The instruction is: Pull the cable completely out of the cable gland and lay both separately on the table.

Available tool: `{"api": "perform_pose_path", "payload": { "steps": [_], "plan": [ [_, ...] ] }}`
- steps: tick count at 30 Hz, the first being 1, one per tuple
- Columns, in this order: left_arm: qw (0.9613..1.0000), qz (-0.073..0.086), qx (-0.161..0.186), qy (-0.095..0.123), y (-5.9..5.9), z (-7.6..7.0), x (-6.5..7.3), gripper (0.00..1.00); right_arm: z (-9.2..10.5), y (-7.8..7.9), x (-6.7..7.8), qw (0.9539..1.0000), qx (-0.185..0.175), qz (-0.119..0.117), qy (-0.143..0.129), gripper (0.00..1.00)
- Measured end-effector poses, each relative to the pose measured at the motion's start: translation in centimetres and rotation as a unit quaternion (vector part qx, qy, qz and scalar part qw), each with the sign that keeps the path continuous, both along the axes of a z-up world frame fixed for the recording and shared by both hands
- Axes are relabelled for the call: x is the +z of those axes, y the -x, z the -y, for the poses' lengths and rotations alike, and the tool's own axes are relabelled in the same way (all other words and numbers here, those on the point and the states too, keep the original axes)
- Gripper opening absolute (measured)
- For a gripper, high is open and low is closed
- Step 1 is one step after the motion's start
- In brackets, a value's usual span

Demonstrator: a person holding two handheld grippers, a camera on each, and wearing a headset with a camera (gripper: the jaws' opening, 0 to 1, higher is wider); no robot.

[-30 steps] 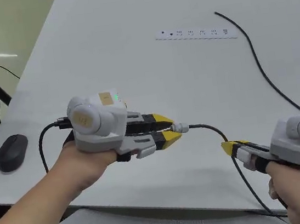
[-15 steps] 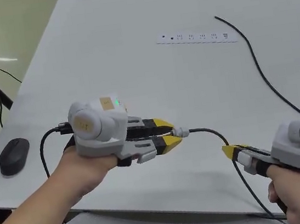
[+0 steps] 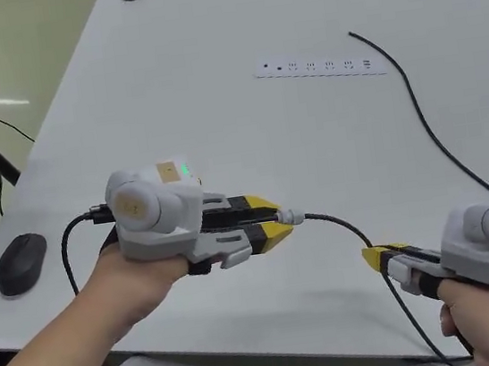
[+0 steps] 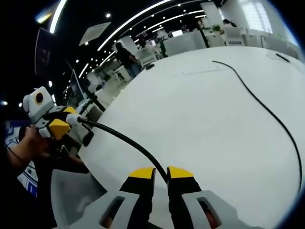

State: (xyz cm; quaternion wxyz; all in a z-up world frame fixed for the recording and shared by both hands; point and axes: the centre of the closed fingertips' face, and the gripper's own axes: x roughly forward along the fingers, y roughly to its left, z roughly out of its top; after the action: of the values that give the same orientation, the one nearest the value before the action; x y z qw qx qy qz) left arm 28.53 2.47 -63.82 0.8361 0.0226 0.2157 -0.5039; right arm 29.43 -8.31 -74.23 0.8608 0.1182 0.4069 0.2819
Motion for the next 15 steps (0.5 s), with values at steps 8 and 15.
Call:
{"api": "perform_pose_path", "payload": {
  "steps": [8, 15],
  "plan": [
    [1.0, -0.005, 0.0, -0.001, -0.2, 0.0, -0.2, 0.15, -0.5, 0.4, 2.4, 0.9992, 0.031, 0.025, 0.007, 0.27],
    [1.0, -0.007, -0.002, 0.004, -0.1, 0.2, -0.1, 0.15, -2.8, -0.4, 5.7, 0.9846, 0.121, 0.117, 0.047, 0.36]
  ]
}}
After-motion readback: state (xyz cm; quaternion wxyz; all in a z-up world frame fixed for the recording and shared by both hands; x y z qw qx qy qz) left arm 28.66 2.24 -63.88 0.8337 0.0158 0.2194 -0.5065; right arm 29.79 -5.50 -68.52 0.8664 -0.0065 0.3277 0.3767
